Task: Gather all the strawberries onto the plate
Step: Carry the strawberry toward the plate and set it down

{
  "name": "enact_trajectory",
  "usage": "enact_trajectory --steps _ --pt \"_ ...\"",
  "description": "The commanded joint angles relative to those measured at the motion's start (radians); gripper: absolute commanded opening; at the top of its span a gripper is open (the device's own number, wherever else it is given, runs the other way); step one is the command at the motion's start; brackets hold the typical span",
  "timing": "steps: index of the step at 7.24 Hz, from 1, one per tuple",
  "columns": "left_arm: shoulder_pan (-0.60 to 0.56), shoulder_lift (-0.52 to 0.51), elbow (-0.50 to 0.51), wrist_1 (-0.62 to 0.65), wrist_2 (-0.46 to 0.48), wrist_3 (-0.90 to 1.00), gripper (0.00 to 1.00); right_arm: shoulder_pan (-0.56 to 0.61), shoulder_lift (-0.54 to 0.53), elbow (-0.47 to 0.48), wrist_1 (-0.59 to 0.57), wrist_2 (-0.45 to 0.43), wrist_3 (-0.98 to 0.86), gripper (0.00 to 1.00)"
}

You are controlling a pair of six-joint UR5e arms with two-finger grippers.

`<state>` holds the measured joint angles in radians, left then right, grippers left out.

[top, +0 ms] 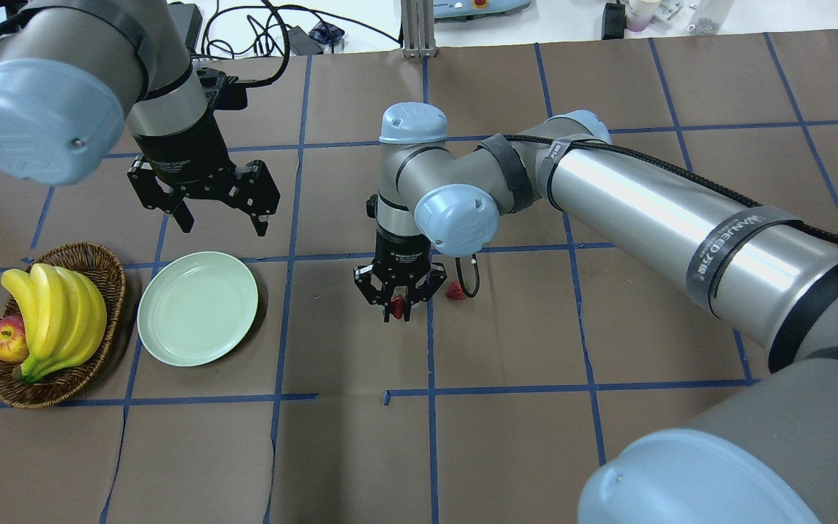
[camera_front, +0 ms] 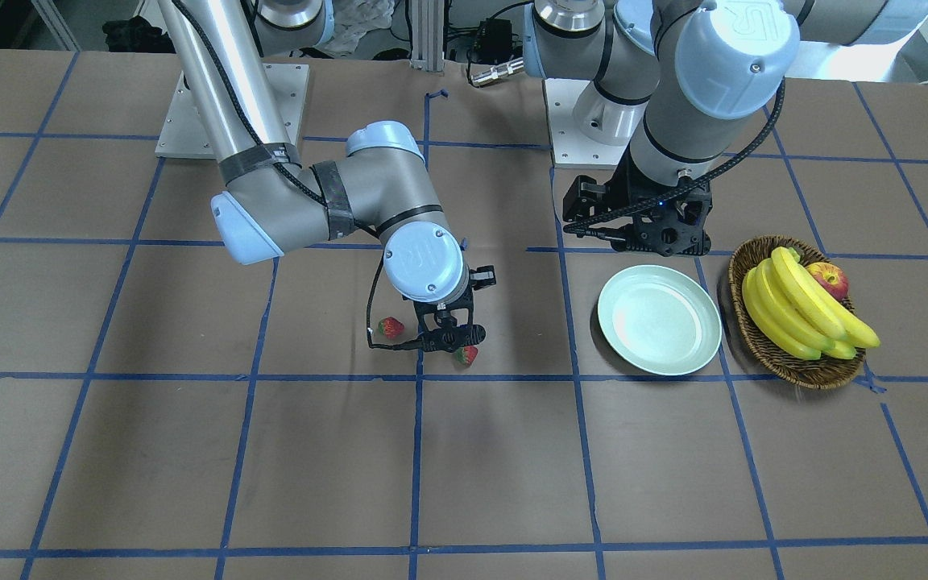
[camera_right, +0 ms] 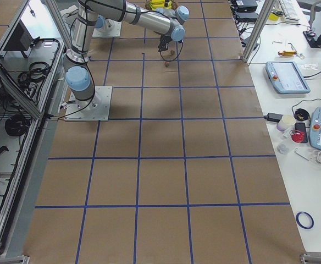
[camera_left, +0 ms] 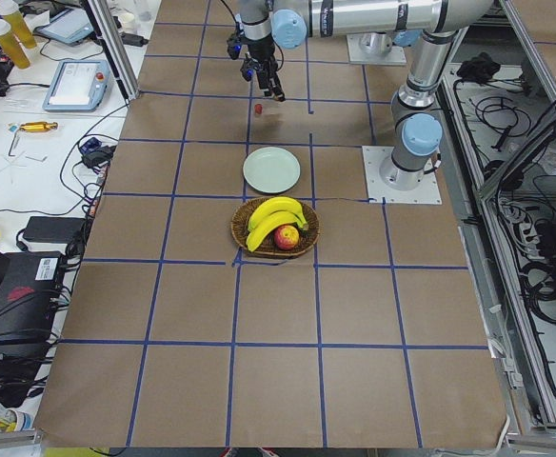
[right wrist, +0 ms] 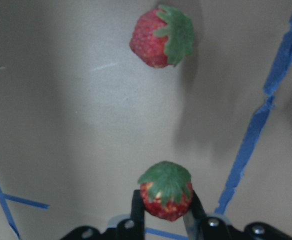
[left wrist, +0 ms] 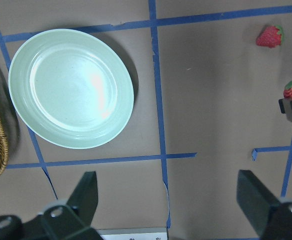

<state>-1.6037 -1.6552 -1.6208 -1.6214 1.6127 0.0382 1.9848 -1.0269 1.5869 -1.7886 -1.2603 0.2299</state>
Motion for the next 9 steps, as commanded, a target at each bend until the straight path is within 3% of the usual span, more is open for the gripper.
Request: enact_trajectory --steps 1,2,3,5,6,7,8,9 --pt "-0.001 0.000 -0.002 0.000 0.001 0.000 1.00 0.000 0.030 0.002 -0.029 0.019 -0.003 0.38" --pt "0.001 -0.002 -0.002 0.000 0.003 0.000 1.00 0.000 0.031 0.002 -0.037 0.019 -0.004 0.49" --pt "-0.001 -0.002 -0.004 0.000 0.003 0.000 1.00 0.000 0.031 0.004 -0.037 0.019 -0.004 0.73" --pt "0.001 -0.003 -0.002 0.000 0.004 0.000 1.00 0.000 0.013 -0.010 -0.040 0.004 -0.004 0.96" --pt "0.001 -0.003 -0.002 0.000 0.004 0.002 1.00 -0.001 -0.046 -0.019 -0.041 -0.026 -0.004 1.00" --pt "-0.001 -0.003 -0.001 0.000 0.003 0.002 1.00 -0.007 -0.092 -0.019 -0.044 -0.125 -0.032 1.00" --pt "-0.001 -0.003 -0.001 0.000 0.004 0.003 1.00 -0.014 -0.093 -0.018 -0.045 -0.225 -0.085 1.00" --pt "-0.002 -0.005 0.001 0.002 0.003 0.003 1.00 -0.030 -0.094 -0.013 -0.045 -0.255 -0.151 1.00"
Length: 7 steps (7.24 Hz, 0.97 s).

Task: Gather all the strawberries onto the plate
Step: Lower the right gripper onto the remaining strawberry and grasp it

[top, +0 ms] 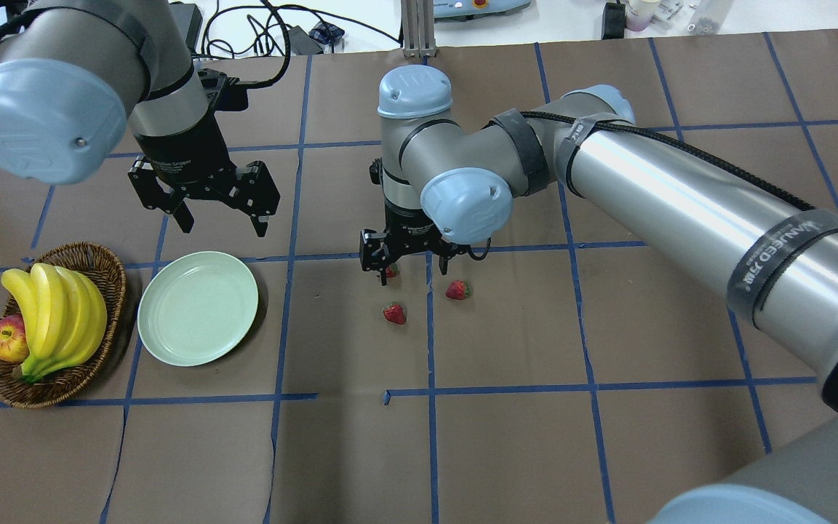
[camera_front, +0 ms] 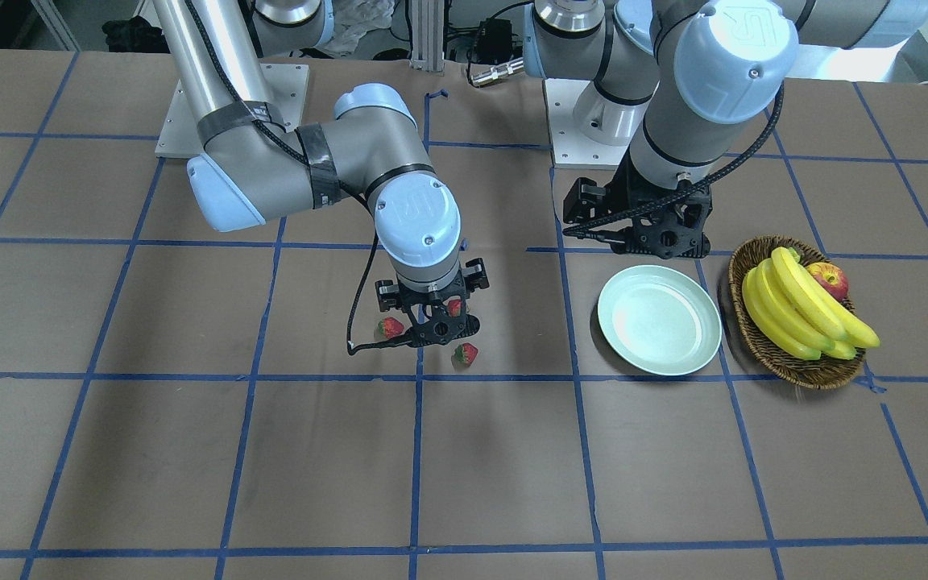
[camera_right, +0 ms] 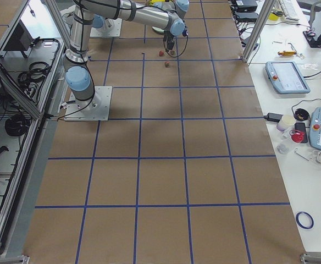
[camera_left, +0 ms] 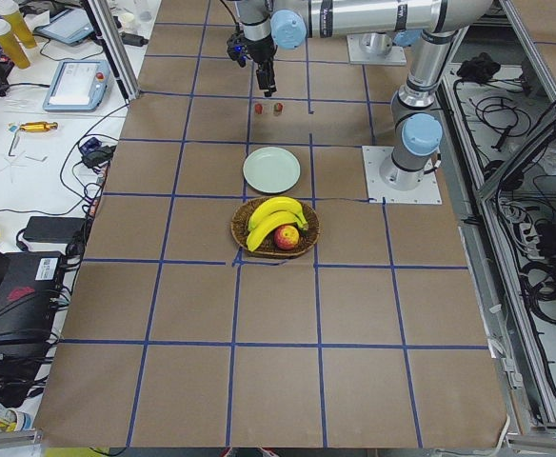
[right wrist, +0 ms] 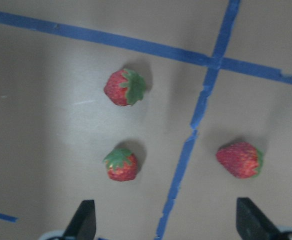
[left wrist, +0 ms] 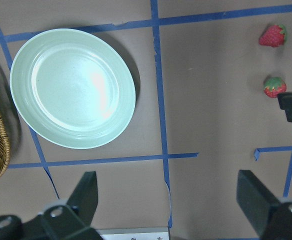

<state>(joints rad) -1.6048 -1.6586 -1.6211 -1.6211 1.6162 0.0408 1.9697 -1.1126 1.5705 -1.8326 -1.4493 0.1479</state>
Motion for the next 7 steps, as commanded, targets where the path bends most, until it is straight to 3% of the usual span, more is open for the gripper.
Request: enact_trajectory --steps 1,3,7 --pt "-0.006 -0.003 0.001 0.001 -0.001 0.001 1.00 -0.034 -0.004 0.017 0.004 -0.069 -0.115 1.00" --pt "-0.009 -0.004 0.000 0.001 -0.001 0.001 1.00 -0.055 0.008 0.023 0.007 -0.117 -0.242 1.00" --pt "-0.015 -0.006 0.000 0.001 -0.001 0.002 1.00 -0.060 0.057 0.091 -0.008 -0.109 -0.264 0.99"
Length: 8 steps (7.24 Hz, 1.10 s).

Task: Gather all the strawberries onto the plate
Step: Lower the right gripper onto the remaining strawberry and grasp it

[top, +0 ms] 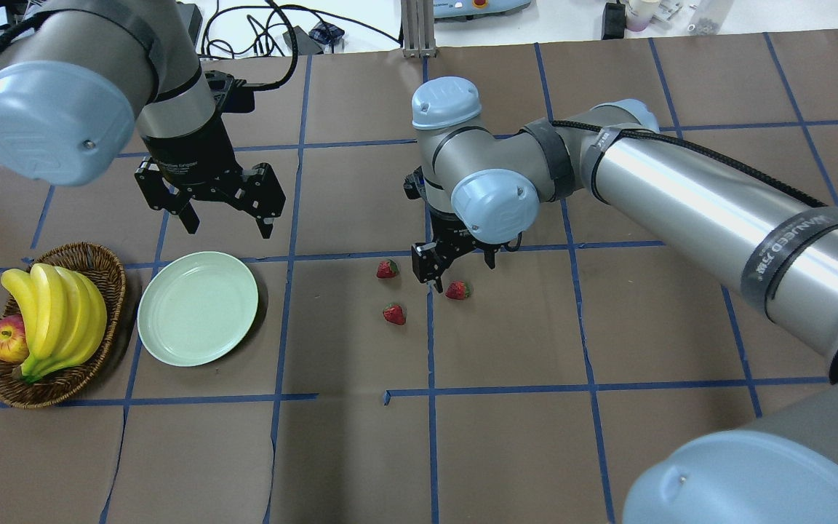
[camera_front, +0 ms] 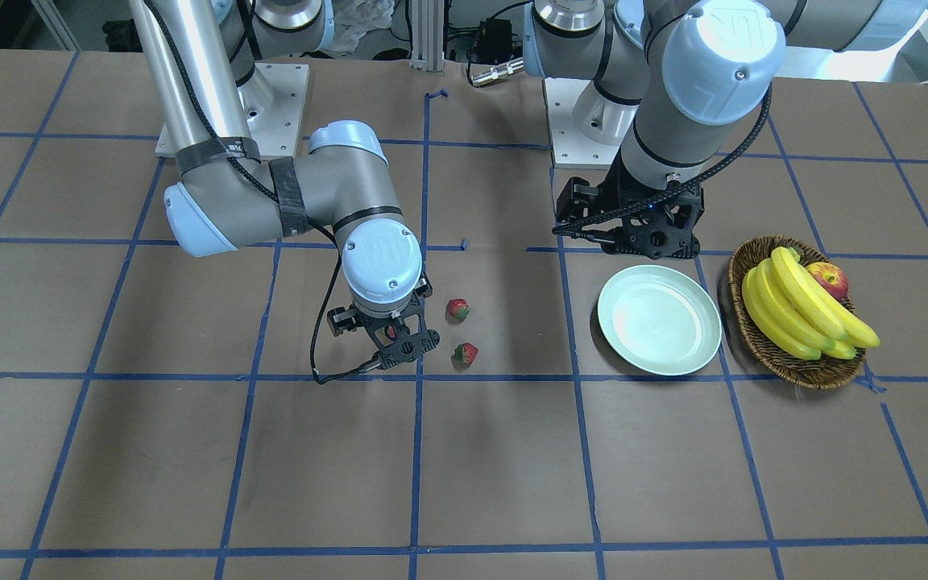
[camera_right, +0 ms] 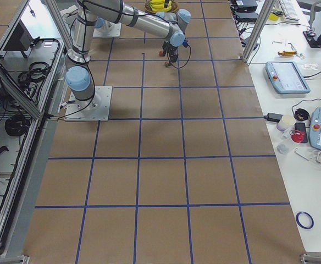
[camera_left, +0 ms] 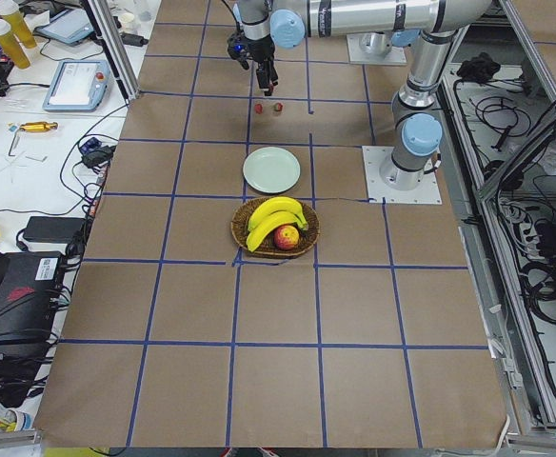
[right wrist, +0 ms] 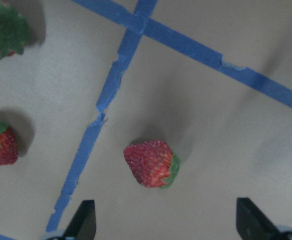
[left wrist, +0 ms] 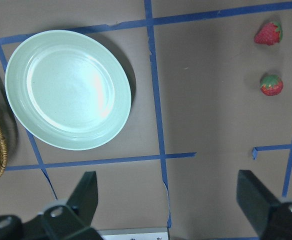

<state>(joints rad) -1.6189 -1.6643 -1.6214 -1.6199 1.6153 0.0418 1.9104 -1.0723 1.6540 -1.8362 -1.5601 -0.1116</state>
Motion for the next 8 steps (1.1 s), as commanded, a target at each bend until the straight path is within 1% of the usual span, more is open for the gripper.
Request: enact_trajectory --steps 1,3,4,5,6,8 --pt "-0.003 0.000 -0.002 0.000 0.000 0.001 1.00 -0.001 0.032 0.007 -0.033 0.011 -0.003 0.99" --pt "-0.003 0.000 -0.009 0.000 0.000 0.001 1.00 -0.001 0.037 0.009 -0.037 0.014 -0.002 0.88" --pt "-0.003 0.000 -0.009 0.000 0.000 0.001 1.00 -0.001 0.037 0.012 -0.037 0.017 0.000 0.63" --pt "-0.003 0.000 -0.009 0.000 0.000 0.001 1.00 -0.001 0.037 0.012 -0.038 0.017 0.004 0.24" --pt "-0.003 0.006 -0.008 0.000 0.000 0.000 1.00 -0.001 0.037 0.013 -0.038 0.018 0.012 0.00" --pt "-0.004 0.008 -0.003 0.000 0.000 0.000 1.00 -0.001 0.035 0.003 -0.040 0.018 0.017 0.00"
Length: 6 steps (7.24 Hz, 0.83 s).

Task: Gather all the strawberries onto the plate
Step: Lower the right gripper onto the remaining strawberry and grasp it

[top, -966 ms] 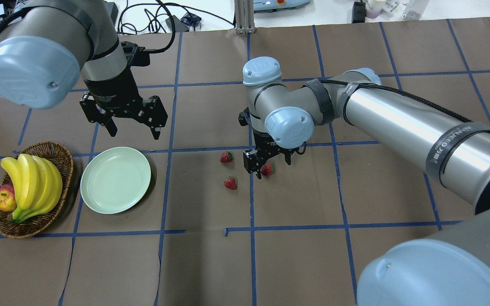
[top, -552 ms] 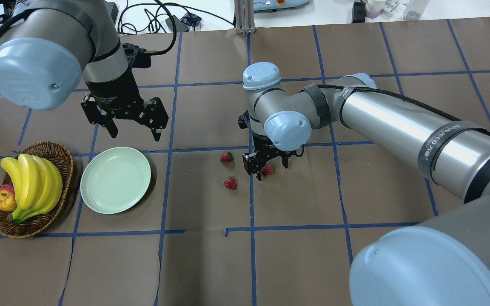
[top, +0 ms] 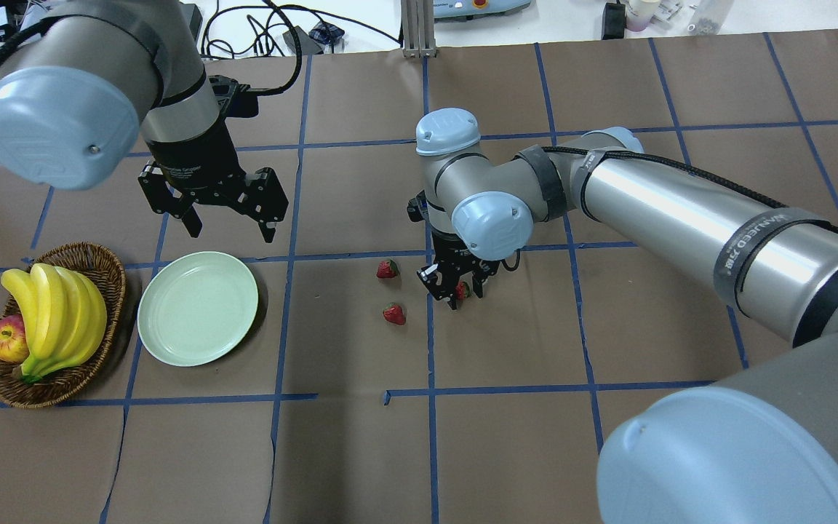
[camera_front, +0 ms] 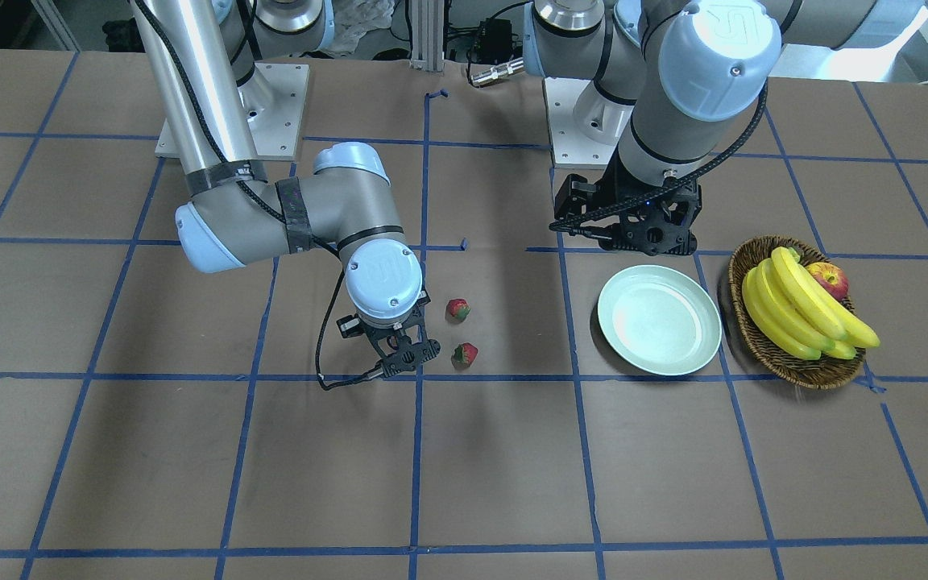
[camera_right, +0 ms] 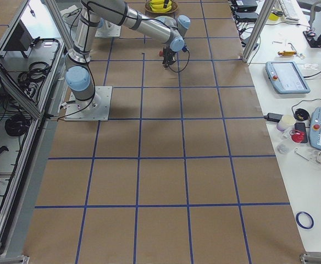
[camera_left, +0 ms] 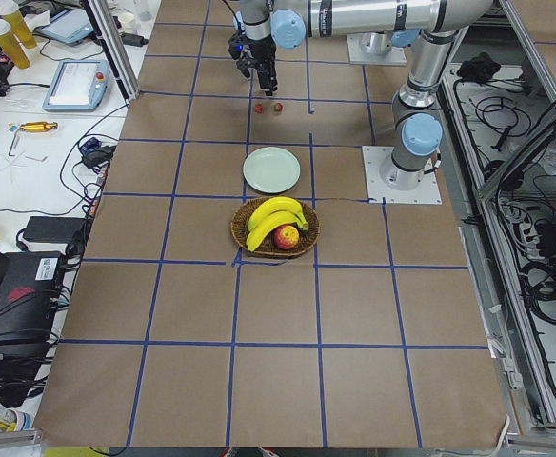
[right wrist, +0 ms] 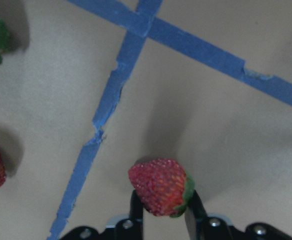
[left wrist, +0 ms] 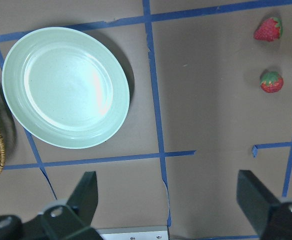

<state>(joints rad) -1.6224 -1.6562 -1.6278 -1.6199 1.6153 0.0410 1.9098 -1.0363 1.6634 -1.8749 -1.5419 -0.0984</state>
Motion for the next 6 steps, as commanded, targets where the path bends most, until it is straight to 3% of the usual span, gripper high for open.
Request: enact_trajectory --steps 1,3,6 --pt "-0.001 -0.005 0.005 0.018 -0.002 0.000 1.00 0.000 -0.005 -0.008 -0.001 -0.003 0.003 0.00" --pt "-0.001 -0.007 -0.001 0.020 -0.002 0.000 1.00 0.000 -0.042 -0.016 0.002 -0.020 -0.003 0.00" --pt "-0.001 -0.004 0.000 0.020 0.000 -0.001 1.00 0.002 -0.071 -0.121 0.016 0.009 0.055 0.00"
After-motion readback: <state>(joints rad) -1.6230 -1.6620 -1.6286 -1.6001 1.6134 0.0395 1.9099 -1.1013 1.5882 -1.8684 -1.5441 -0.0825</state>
